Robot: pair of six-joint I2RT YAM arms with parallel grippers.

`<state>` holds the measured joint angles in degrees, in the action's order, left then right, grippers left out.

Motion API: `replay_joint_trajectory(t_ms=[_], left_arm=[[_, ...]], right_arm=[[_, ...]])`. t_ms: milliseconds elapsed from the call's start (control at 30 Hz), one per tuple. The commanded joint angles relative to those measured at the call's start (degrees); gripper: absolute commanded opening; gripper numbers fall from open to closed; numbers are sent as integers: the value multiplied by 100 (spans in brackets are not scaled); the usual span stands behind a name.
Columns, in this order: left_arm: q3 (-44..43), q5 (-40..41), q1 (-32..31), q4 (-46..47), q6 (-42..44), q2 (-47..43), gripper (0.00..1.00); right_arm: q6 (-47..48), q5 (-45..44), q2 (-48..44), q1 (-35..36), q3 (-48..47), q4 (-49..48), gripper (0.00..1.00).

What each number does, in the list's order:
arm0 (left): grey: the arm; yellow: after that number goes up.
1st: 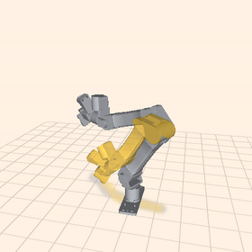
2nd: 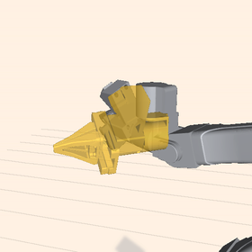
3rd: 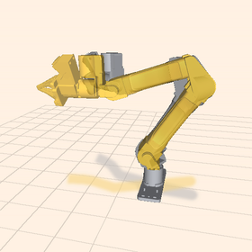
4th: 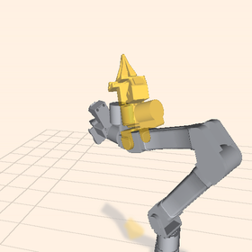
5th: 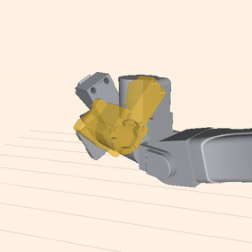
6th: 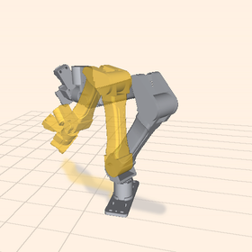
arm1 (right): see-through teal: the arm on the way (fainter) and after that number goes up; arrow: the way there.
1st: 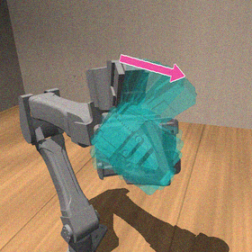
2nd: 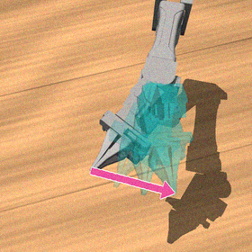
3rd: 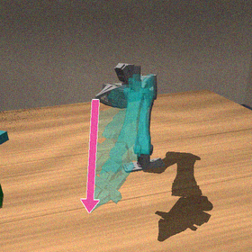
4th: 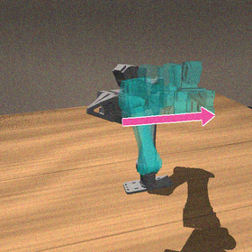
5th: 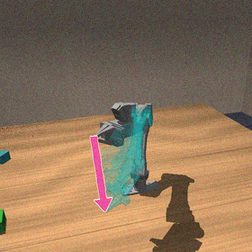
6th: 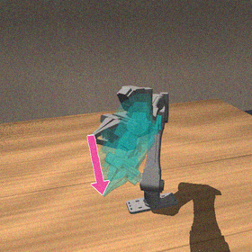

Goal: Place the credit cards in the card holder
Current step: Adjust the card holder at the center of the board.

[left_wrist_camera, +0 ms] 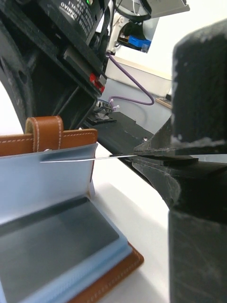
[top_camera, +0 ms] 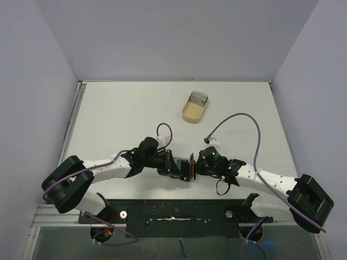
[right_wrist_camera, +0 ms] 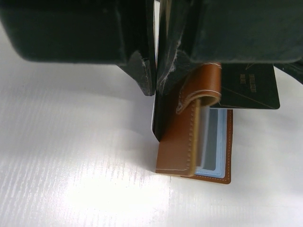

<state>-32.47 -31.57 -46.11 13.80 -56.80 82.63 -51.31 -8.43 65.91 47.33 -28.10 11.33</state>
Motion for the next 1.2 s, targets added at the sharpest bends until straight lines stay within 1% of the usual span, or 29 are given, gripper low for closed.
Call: replay_joint_trajectory(t_ms=[0,200,400,467,533,733,833,967,1067,1167], left_arm=[[-353,59,-130,287,99,-41,0],[-304,237,-213,106,199,-72,0],[-86,397,-201,17,304,56,0],[-88,431,-196,17,359,126,0],[-137,449,-197,-37,431,207,0],[-266,450,-186,-235,612,336,0],[-309,584,-166,-322,689,384,0],[-351,565,-152,-274,692,460,0],[-440,556,-153,-322,704,527,0],[-497,561,-153,-403,739,554,0]], right_arm=[[99,-70,-34,12,256,-692,0],[216,461,311,-27,385,-1571,0],[324,553,632,-47,252,-1700,0],[375,506,682,-62,187,-1565,0],[425,335,664,-87,35,-1066,0],[587,136,204,-354,-149,22,0],[651,162,-2,-474,-146,262,0],[621,324,-103,-573,-57,257,0],[564,299,-258,-574,-188,542,0],[551,240,-611,-561,-456,934,0]])
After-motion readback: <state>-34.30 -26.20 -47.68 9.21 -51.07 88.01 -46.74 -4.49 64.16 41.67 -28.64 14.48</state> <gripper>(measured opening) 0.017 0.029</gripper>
